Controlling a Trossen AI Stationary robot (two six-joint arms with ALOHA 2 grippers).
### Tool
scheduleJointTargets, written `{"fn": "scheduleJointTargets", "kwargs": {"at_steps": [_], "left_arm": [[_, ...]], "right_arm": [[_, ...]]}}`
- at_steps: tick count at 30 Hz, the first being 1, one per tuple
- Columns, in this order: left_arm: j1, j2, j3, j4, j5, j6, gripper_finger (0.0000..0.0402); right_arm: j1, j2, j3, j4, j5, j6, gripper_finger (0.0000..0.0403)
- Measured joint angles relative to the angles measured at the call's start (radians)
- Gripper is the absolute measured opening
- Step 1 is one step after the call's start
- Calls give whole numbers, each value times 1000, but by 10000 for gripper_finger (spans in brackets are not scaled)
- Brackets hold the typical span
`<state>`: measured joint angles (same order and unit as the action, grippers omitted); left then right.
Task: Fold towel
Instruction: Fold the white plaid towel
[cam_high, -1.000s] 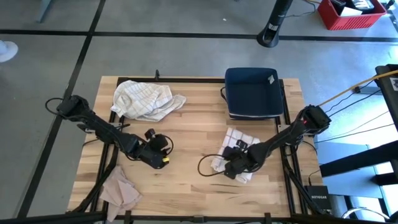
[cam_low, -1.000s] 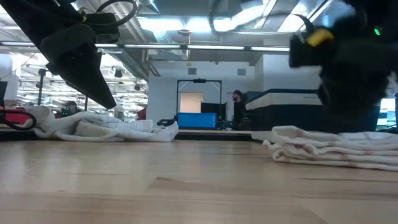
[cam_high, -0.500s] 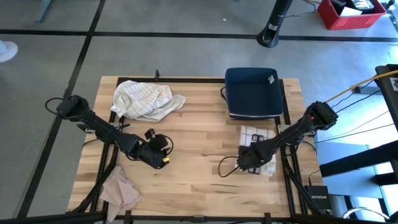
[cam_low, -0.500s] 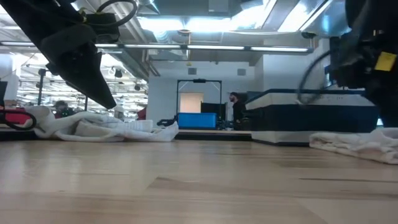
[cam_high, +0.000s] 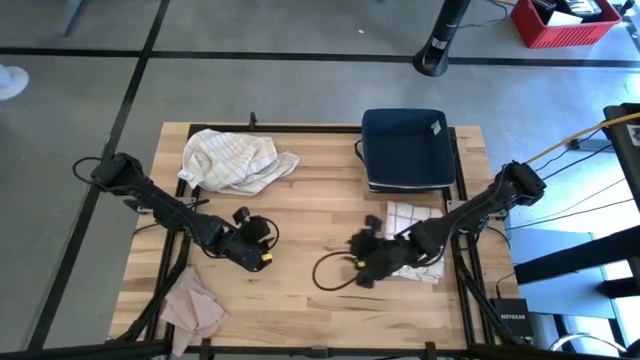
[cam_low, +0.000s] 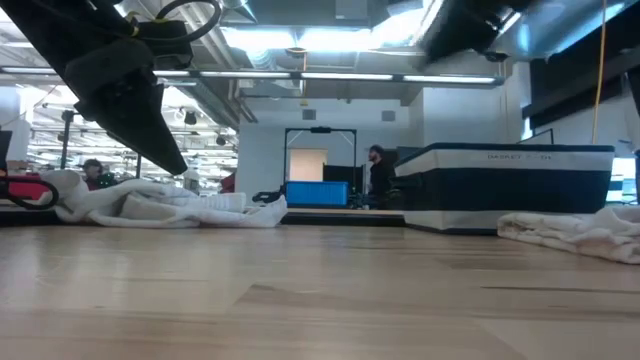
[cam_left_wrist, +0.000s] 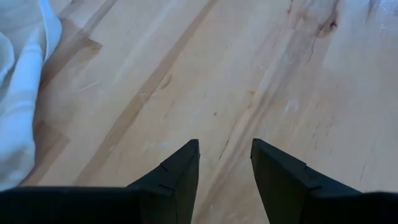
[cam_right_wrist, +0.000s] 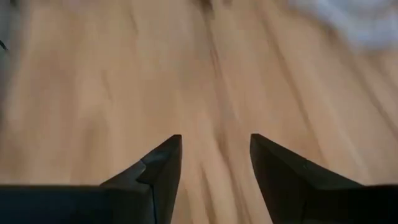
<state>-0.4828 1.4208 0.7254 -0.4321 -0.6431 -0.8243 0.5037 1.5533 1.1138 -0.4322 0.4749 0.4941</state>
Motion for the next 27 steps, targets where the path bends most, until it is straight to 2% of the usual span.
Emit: {"fn": "scheduleJointTargets", "kwargs": {"at_steps": [2, 5, 10, 14, 19, 24, 27], "left_arm": [[0, -1, 0, -3, 12, 0, 138], [1, -6, 29, -38, 37, 6, 138], [56, -9, 133, -127, 29, 105, 138], [174, -9, 184, -116, 11, 275, 138], [367, 7, 179, -4, 15, 484, 138], [538, 95, 177, 103, 104, 611, 138], [616, 165, 177, 193, 124, 692, 138]], "right_arm": [[0, 22, -29, 209, 13, -57, 193], [15, 84, -87, 467, -32, -136, 193], [55, 147, -181, 726, -43, -161, 193], [80, 147, -227, 744, -10, -164, 193], [78, 147, -312, 779, 69, -157, 193], [78, 147, -399, 896, 102, -147, 193], [78, 147, -426, 926, 101, -118, 193]]}}
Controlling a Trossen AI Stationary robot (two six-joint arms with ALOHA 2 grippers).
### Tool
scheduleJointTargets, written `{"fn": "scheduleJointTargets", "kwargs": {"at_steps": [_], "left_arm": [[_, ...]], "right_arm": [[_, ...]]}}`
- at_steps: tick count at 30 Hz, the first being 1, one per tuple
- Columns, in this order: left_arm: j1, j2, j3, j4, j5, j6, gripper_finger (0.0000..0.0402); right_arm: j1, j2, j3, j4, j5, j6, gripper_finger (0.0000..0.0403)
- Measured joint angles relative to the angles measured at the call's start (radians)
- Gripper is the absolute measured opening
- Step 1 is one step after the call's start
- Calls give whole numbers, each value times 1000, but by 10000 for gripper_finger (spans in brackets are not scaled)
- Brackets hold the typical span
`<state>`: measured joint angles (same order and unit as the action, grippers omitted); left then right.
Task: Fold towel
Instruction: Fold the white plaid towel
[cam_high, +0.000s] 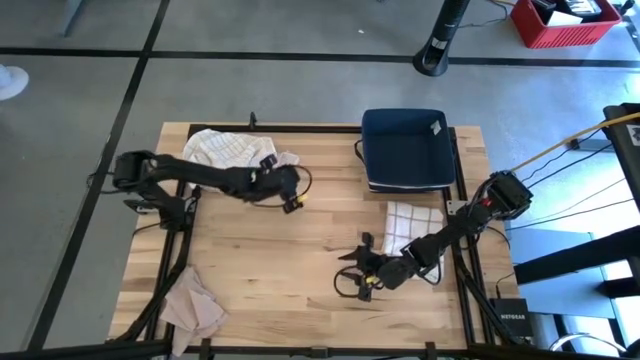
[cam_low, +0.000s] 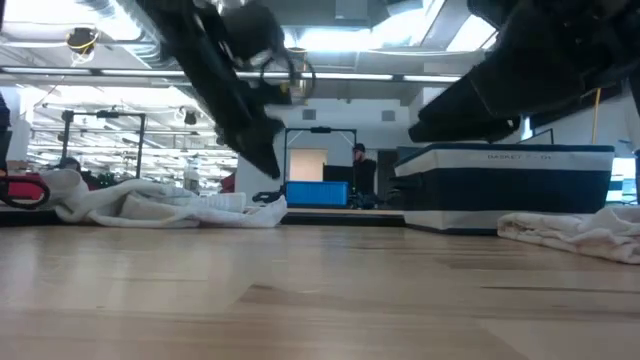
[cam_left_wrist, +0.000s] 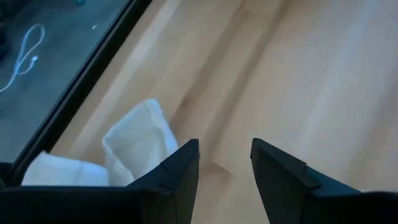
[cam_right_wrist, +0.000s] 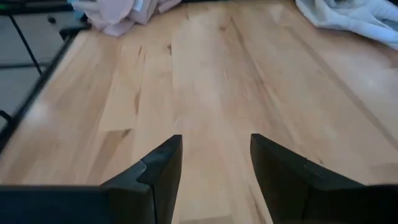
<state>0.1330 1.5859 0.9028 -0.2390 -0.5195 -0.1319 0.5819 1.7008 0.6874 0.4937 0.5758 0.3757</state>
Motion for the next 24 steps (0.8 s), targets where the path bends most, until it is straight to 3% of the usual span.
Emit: {"fn": "scheduleJointTargets", "kwargs": {"at_steps": [7, 13, 16, 20, 24], "left_arm": [[143, 154, 0, 98, -9, 38, 138], [199, 234, 0, 156, 11, 33, 134], [201, 241, 0, 170, 31, 54, 98], [180, 230, 0, 166, 62, 69, 15], [110, 155, 21, 118, 70, 56, 8]], "right_arm": [[0, 0, -3, 11, -56, 40, 193], [0, 0, -3, -1, -72, 46, 193], [0, 0, -3, -2, -72, 46, 193], [0, 0, -3, -1, -72, 46, 193], [0, 0, -3, 7, -72, 46, 193]]}}
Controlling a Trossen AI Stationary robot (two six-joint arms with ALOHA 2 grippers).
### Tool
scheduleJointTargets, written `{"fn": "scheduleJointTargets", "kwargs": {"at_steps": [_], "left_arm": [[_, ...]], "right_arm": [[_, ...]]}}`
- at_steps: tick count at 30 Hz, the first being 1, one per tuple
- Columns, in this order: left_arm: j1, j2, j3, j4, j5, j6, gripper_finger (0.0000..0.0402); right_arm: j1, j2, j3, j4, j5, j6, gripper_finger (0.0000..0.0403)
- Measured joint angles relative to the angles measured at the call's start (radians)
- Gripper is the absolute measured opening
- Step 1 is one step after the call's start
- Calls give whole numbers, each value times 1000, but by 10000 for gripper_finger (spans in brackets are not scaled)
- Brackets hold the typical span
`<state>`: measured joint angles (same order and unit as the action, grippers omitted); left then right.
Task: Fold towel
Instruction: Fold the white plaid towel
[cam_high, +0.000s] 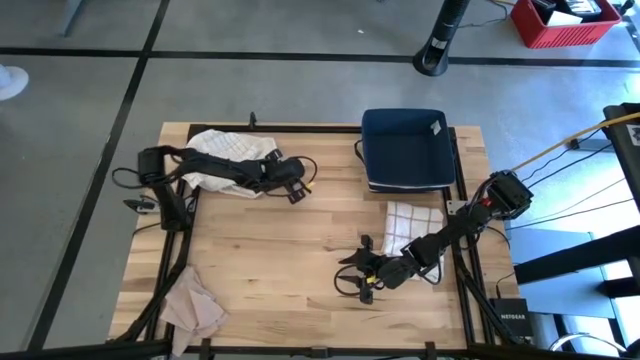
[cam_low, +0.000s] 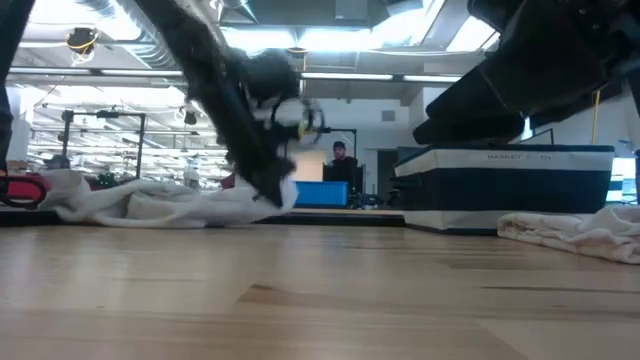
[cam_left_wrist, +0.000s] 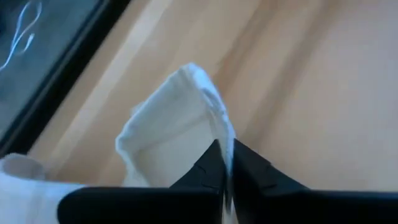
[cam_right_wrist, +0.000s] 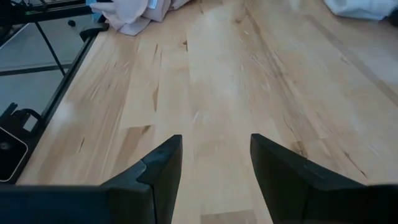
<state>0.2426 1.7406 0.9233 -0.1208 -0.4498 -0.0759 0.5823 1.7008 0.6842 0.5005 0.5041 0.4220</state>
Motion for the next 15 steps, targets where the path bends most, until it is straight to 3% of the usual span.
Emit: {"fn": "scheduleJointTargets", "kwargs": {"at_steps": [8, 15], "left_arm": [[-238, -285, 187, -261, 31, -58, 2], [-401, -518, 367, -288, 29, -73, 2]], "right_arm": [[0, 0, 0, 8, 0, 4, 193], [0, 0, 0, 29, 2, 4, 193]]}}
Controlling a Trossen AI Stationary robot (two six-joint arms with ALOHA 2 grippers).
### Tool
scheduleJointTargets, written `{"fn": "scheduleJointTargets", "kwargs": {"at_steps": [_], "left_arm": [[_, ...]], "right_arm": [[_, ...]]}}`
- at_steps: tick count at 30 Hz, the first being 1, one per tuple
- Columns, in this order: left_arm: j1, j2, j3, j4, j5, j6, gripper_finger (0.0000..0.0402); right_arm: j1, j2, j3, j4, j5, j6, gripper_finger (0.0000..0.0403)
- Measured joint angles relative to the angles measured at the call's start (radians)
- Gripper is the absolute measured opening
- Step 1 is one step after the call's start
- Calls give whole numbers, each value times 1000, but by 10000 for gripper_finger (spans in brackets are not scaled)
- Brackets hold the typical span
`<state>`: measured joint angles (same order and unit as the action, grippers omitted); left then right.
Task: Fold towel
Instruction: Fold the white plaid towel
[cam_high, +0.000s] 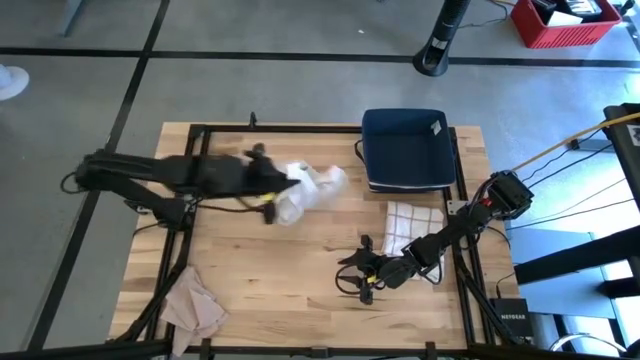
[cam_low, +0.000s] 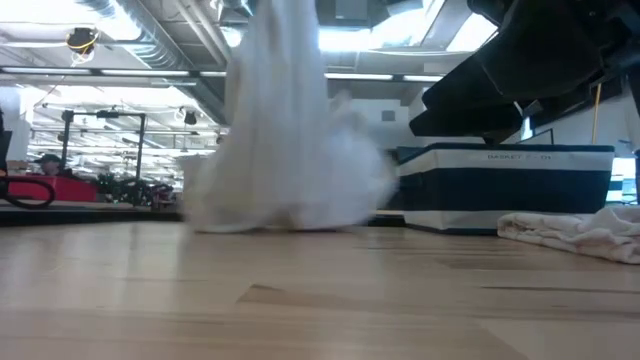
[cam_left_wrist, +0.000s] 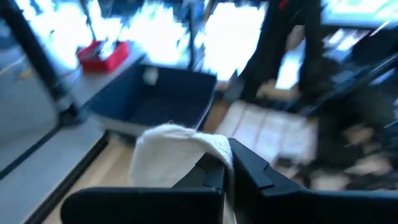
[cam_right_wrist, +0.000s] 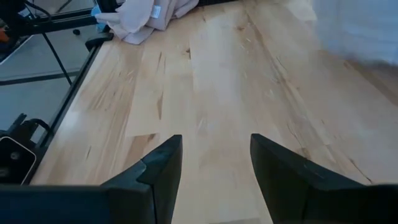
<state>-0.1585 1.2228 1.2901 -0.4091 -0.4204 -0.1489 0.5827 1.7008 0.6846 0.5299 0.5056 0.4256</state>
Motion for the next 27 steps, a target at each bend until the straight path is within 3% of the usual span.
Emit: {"fn": "scheduleJointTargets", "kwargs": {"at_steps": [9, 27], "left_arm": [[-165, -156, 17, -137, 19, -77, 2], [-266, -67, 17, -197, -9, -77, 5]], "right_arm": [[0, 0, 0, -4, 28, -4, 193], [0, 0, 0, -10, 34, -7, 193]]}}
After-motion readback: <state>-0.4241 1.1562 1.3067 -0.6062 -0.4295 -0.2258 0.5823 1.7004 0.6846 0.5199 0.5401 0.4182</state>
